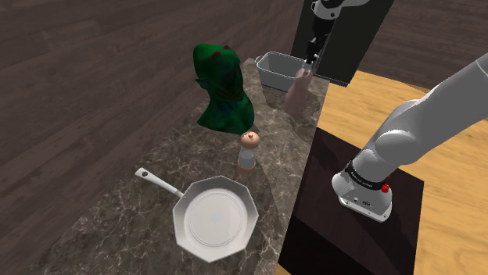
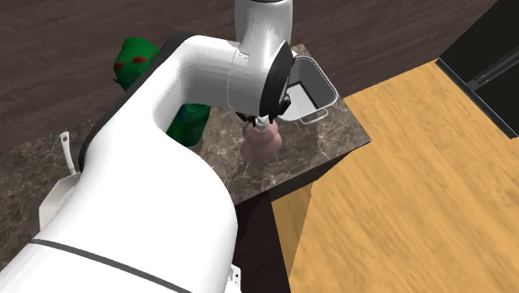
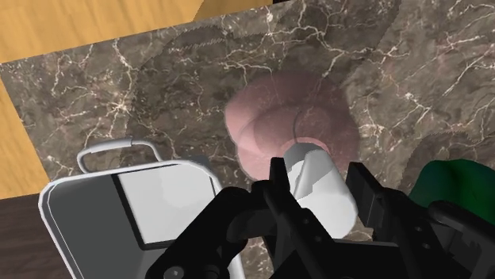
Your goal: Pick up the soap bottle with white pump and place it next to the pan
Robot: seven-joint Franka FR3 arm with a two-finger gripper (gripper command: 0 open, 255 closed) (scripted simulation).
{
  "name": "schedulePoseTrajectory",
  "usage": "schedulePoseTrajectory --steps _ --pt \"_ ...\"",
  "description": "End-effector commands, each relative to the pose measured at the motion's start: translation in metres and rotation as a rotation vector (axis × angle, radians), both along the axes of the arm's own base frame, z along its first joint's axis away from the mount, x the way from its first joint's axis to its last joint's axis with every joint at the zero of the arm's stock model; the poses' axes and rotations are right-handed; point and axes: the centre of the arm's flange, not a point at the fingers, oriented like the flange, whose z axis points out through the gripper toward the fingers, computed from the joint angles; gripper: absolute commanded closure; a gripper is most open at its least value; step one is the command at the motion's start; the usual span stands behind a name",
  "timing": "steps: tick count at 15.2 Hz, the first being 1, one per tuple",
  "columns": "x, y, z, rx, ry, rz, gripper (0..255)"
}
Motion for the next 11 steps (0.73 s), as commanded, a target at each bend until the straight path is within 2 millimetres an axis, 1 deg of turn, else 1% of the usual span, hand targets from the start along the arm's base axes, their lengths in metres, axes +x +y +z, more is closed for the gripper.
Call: schedulePoseTrajectory --steps 1,11 --pt "0.000 0.000 0.011 0.000 -0.001 0.000 255" --pt "0.000 0.000 0.064 0.000 -0.001 0.000 255"
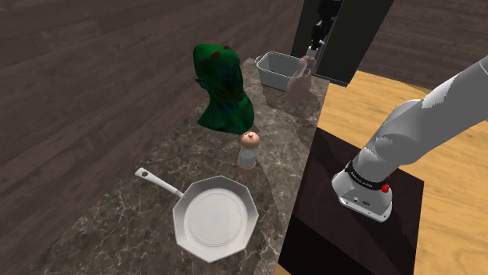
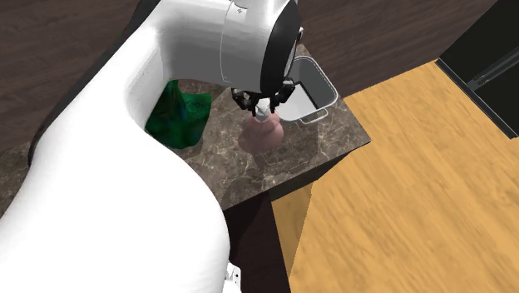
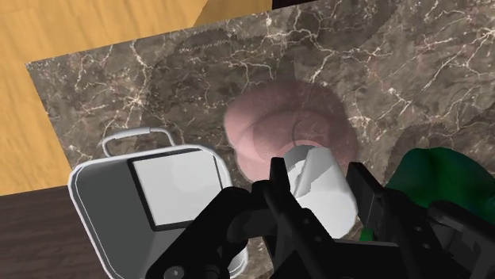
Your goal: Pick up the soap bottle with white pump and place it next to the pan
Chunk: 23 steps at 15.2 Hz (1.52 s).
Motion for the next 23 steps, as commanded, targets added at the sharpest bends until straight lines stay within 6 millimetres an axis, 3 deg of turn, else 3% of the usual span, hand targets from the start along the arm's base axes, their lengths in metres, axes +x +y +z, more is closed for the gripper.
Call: schedulePoseTrajectory --steps 1,23 --pt "0.000 0.000 0.011 0.000 -0.001 0.000 255" --pt "0.000 0.000 0.127 0.000 -0.001 0.000 255"
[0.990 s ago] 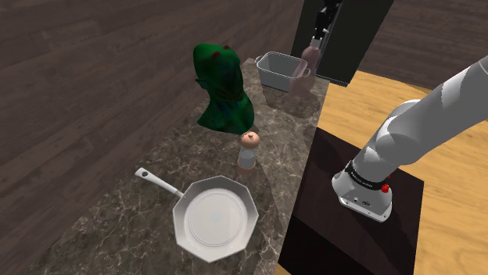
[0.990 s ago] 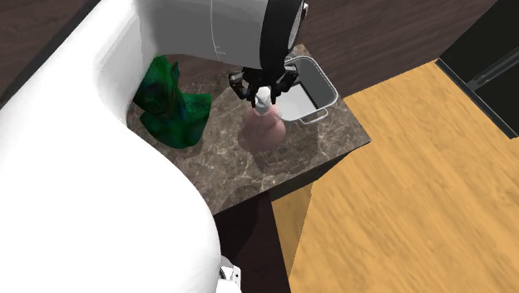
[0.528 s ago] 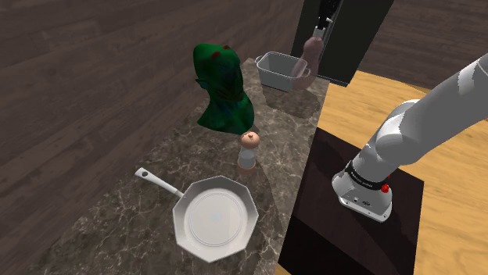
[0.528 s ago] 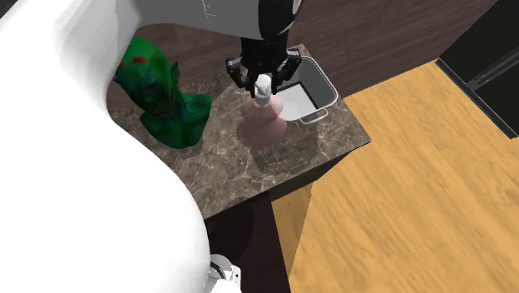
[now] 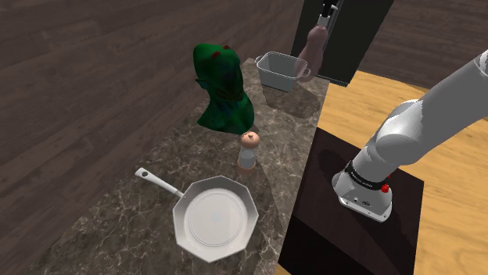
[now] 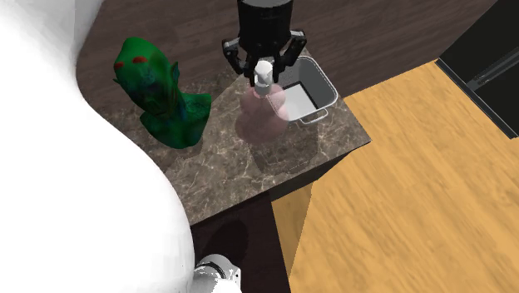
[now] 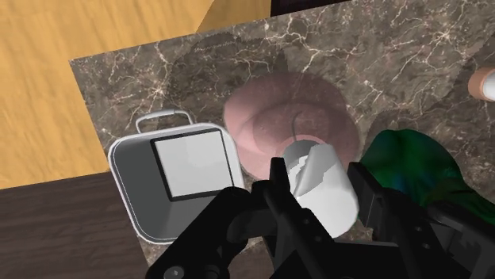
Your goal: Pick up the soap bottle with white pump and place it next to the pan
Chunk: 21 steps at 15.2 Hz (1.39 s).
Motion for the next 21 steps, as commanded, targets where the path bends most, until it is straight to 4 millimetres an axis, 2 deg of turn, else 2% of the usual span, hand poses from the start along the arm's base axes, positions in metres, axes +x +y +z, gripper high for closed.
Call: schedulePoseTrajectory --steps 1,21 --pt "0.000 0.000 0.012 0.000 -0.001 0.000 255" --pt "0.000 0.000 0.118 0.000 -0.001 0.000 255"
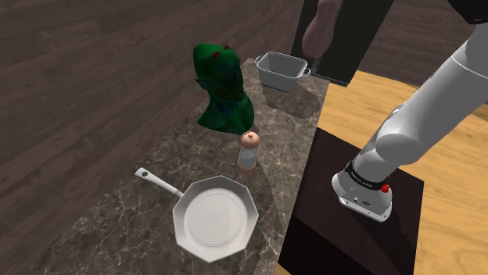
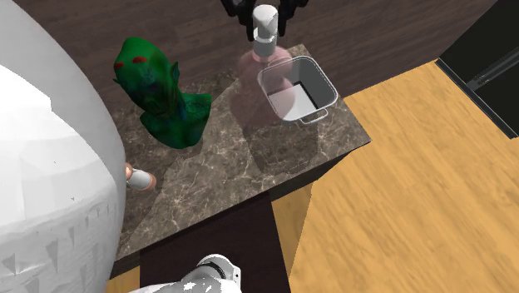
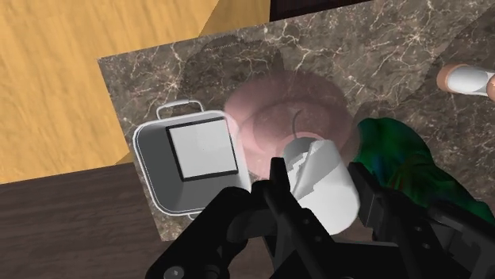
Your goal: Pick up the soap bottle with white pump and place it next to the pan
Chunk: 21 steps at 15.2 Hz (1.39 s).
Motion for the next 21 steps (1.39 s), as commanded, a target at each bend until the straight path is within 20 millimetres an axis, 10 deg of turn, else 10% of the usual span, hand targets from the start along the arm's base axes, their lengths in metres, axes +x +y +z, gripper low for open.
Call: schedulePoseTrajectory --steps 1,9,21 --pt "0.000 0.001 0.012 0.000 -0.001 0.000 255" --pt "0.000 0.001 0.054 0.000 -0.001 0.001 255" --pt "-0.048 0.147 0.014 0.000 -0.001 0.000 255"
